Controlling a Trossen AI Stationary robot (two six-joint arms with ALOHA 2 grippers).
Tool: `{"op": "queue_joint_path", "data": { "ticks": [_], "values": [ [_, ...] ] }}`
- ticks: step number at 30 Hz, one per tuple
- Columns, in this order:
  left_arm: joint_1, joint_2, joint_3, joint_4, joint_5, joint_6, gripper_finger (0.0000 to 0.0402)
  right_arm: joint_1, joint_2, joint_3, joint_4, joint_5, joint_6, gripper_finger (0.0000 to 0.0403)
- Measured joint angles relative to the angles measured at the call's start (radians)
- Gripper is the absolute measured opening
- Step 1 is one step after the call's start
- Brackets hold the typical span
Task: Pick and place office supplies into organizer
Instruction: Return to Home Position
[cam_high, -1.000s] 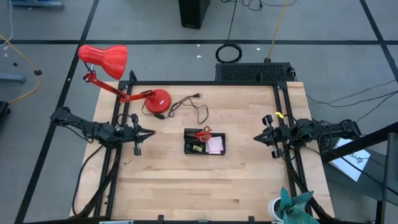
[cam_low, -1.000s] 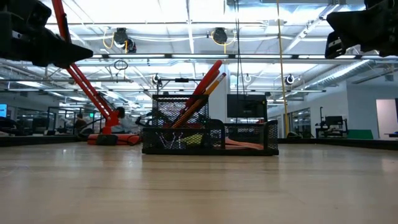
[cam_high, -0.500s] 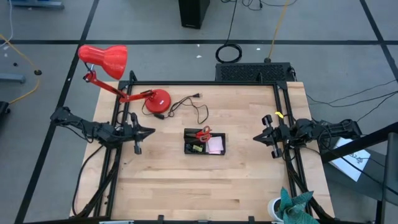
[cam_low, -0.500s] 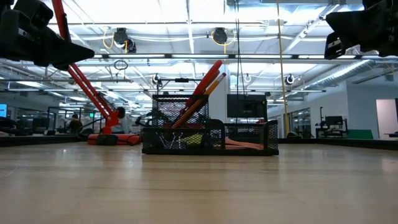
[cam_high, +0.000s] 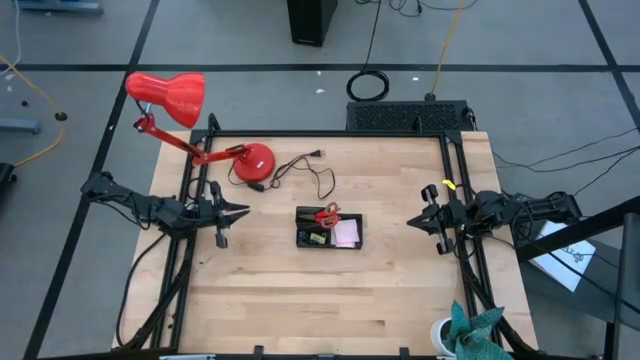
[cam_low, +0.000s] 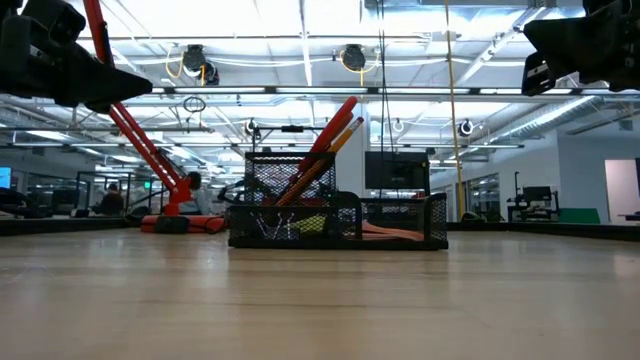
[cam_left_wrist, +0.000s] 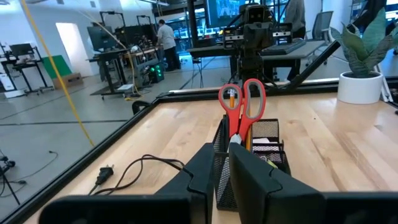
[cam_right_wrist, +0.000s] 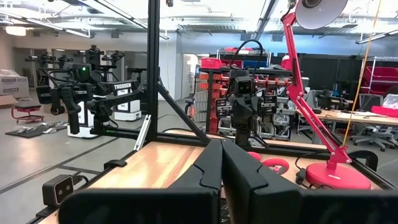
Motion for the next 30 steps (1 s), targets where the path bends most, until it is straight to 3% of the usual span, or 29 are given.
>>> {"op": "queue_joint_path", "data": {
  "ticks": [30],
  "values": [
    [0.000,0.000,0.000,0.000,0.000,0.001,0.0051,0.000,0.000,0.000,0.000,0.000,0.001,0.0000]
  ]
}}
